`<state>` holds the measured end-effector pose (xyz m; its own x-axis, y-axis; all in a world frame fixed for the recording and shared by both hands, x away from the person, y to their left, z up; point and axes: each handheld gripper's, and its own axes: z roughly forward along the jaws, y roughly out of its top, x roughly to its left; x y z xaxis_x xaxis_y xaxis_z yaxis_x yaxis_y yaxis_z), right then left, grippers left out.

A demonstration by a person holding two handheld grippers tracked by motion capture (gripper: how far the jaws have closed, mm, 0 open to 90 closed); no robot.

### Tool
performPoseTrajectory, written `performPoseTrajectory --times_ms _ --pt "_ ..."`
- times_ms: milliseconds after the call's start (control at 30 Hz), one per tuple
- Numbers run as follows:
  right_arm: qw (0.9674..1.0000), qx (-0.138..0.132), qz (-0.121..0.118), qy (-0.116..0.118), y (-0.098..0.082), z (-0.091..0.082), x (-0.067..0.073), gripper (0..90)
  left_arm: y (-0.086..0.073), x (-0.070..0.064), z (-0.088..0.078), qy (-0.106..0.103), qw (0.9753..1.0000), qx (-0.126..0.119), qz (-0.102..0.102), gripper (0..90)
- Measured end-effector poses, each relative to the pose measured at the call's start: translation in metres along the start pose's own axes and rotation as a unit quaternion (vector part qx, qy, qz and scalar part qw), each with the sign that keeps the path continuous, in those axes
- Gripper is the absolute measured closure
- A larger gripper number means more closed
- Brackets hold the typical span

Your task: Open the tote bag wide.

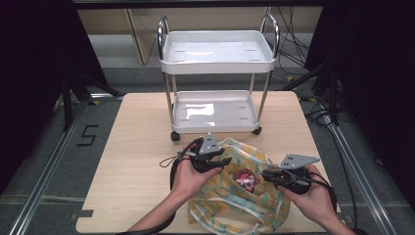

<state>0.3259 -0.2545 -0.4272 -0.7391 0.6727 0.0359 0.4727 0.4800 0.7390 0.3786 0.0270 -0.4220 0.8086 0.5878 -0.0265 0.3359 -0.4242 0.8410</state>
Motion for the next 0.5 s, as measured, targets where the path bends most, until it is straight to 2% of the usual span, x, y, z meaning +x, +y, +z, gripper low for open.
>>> performPoseTrajectory --times_ms 33,67,100,133,167,233,267,300,333,367,400,433,500 --pt "1.0 0.002 -0.006 0.001 -0.001 0.002 0.0 85.3 -0.006 0.007 0.005 0.009 0.9998 0.018 0.001 61.1" --pt "0.9999 0.009 -0.01 0.002 -0.002 0.003 0.001 85.9 -0.006 0.007 0.005 0.009 0.9998 0.018 0.001 62.4" --pt "0.9998 0.007 -0.019 0.003 -0.003 0.005 0.001 86.8 -0.012 0.01 0.009 0.017 0.9992 0.033 0.013 63.5" --pt "0.9998 0.018 -0.009 0.007 -0.004 0.006 0.003 87.4 -0.012 0.01 0.009 0.017 0.9992 0.033 0.013 64.1" --pt "0.9997 0.013 -0.018 0.007 -0.005 0.008 0.002 88.2 -0.015 0.01 0.01 0.016 0.9989 0.043 0.004 64.7" --pt "0.9995 0.021 -0.022 0.009 -0.007 0.009 0.004 89.8 -0.02 0.009 0.014 0.008 0.9982 0.059 0.004 65.0" --pt "0.9994 0.023 -0.023 0.011 -0.008 0.01 0.005 90.0 -0.021 0.008 0.016 0.001 0.9977 0.067 0.009 64.9" --pt "0.9996 0.013 -0.023 0.011 -0.009 0.013 0.008 90.0 -0.024 0.004 0.017 -0.011 0.9971 0.076 0.005 64.9" --pt "0.9991 0.031 -0.023 0.018 -0.009 0.011 0.009 90.0 -0.024 0.004 0.017 -0.011 0.9971 0.076 0.005 64.9" --pt "0.9989 0.034 -0.022 0.021 -0.01 0.011 0.011 90.0 -0.026 0.002 0.018 -0.014 0.9966 0.081 0.008 65.0" --pt "0.9989 0.034 -0.022 0.021 -0.01 0.011 0.011 90.0 -0.026 0.002 0.018 -0.014 0.9966 0.081 0.008 65.4" --pt "0.9986 0.034 -0.03 0.025 -0.01 0.012 0.012 90.0 -0.026 0.002 0.018 -0.02 0.9962 0.082 0.018 65.6" --pt "0.9989 0.03 -0.024 0.025 -0.012 0.013 0.015 90.0 -0.027 0.002 0.017 -0.021 0.9962 0.084 0.014 65.8"
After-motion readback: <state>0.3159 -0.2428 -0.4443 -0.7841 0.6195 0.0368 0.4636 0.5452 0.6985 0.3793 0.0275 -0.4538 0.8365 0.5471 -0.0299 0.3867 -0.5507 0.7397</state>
